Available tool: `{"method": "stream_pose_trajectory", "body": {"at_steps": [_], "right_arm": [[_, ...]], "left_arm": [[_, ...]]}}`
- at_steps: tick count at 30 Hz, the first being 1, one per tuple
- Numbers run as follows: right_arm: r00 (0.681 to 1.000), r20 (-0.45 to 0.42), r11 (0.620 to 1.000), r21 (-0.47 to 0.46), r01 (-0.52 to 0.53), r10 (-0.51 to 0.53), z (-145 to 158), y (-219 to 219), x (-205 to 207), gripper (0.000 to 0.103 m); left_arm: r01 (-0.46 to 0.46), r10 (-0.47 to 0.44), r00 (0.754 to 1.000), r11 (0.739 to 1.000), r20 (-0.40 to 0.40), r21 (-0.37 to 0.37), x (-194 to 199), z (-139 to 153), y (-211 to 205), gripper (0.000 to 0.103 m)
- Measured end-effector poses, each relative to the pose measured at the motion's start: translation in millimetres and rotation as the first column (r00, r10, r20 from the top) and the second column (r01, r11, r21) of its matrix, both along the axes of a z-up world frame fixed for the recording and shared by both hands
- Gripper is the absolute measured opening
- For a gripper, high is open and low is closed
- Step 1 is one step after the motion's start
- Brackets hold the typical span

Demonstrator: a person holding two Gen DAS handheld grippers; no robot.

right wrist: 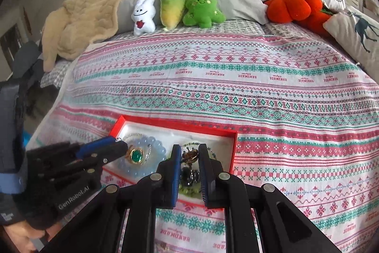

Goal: Organize jewelry
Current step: 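Carry both rings into the red box and open both tools, then withdraw both tools from the red box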

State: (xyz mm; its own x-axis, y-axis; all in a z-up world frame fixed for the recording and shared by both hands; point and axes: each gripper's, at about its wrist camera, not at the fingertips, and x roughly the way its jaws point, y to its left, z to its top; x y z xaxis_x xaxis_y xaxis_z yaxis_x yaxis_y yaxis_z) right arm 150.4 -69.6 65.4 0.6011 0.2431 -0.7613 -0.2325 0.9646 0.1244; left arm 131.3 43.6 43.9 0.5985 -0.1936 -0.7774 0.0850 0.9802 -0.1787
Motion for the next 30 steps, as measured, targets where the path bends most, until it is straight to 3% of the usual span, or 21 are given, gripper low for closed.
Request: {"method": "stream_pose_trajectory", "body": {"at_steps": [15,21,23,26,27,28,30], "right_arm": [[0.999,-0.034,1.000,-0.016,0.014,-0.015,-11.1,-0.4,12.9,0.017],[0.999,-0.032,1.000,-0.016,0.005,-0.006,-2.5,-1.5,6.8,0.019],[0.999,-0.032,1.000,-0.017,0.005,-0.005,1.3,-4.0,2.5,0.021],[0.999,-0.036,1.000,-0.023,0.011,-0.012,6.2,-9.1,-5.9,0.036],[0.999,-0.035,1.000,-0.021,0.016,-0.017,7.8,-11.6,-9.1,0.055],[0.999,-0.030,1.000,-0.015,0.025,-0.025,9.8,-14.9,-13.0,0.067],[0.999,-0.015,0.999,-0.004,0.037,-0.037,15.0,-21.5,-22.0,0.068]], "left_arm": [[-0.023,0.023,0.999,1.000,-0.024,-0.005,10.1,-8.4,0.5,0.021],[0.000,0.000,1.000,1.000,-0.008,0.024,-2.7,1.7,-1.5,0.026],[0.010,-0.010,1.000,0.999,0.005,0.036,-9.7,7.6,-1.9,0.032],[0.017,-0.017,1.000,0.999,0.023,0.039,-22.9,15.6,-0.1,0.045],[0.018,-0.019,1.000,0.999,0.023,0.038,-26.4,16.9,0.6,0.048],[0.021,-0.022,1.000,0.999,0.021,0.038,-31.0,17.9,1.1,0.051],[0.027,-0.027,0.999,0.999,0.017,0.046,-39.4,18.7,1.2,0.057]]}}
